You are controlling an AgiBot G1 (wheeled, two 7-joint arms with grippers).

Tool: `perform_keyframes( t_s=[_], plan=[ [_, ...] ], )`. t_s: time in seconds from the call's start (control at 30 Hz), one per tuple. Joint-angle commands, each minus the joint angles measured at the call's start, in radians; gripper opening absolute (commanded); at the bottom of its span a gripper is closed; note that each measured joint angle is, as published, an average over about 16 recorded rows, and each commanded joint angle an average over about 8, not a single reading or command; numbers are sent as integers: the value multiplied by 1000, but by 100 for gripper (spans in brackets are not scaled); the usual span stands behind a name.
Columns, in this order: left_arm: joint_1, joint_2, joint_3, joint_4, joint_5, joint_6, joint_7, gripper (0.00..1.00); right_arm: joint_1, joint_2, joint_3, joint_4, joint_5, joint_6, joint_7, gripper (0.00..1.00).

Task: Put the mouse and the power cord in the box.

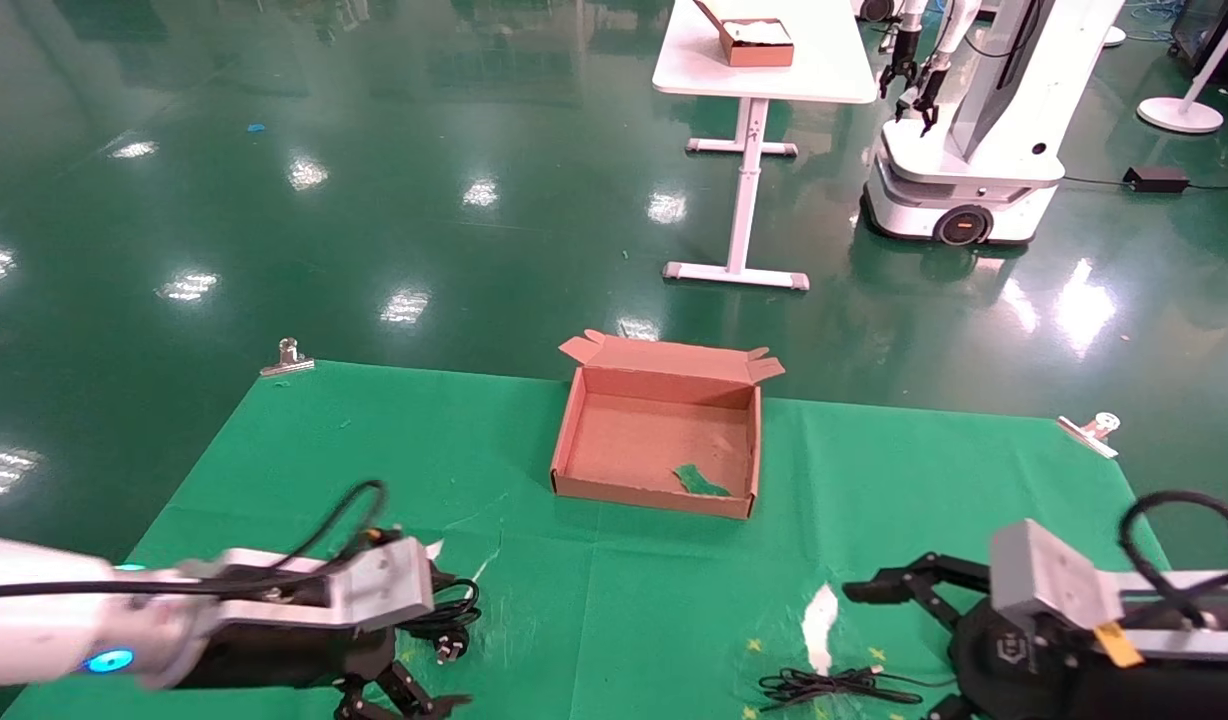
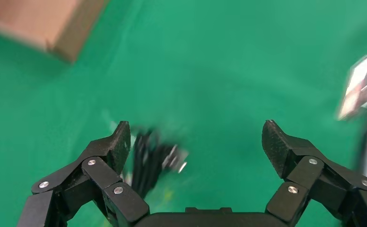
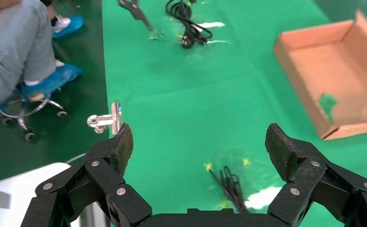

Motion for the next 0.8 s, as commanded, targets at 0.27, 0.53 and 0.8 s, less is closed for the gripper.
perform_keyframes(
  t_s=[0.27,0.53,0.8],
  plan=[
    [-33,39,46,11,144,-37,-32,100,25,-18,-21,-39,-36,-12,4,100],
    [-46,89,118,60,404,-100,-109,100,20,-19,-20,-31,-36,1,15,100],
    [-71,185,172,153,595,-145,-197,100,28,-25,-22,-18,-41,12,40,100]
  ],
)
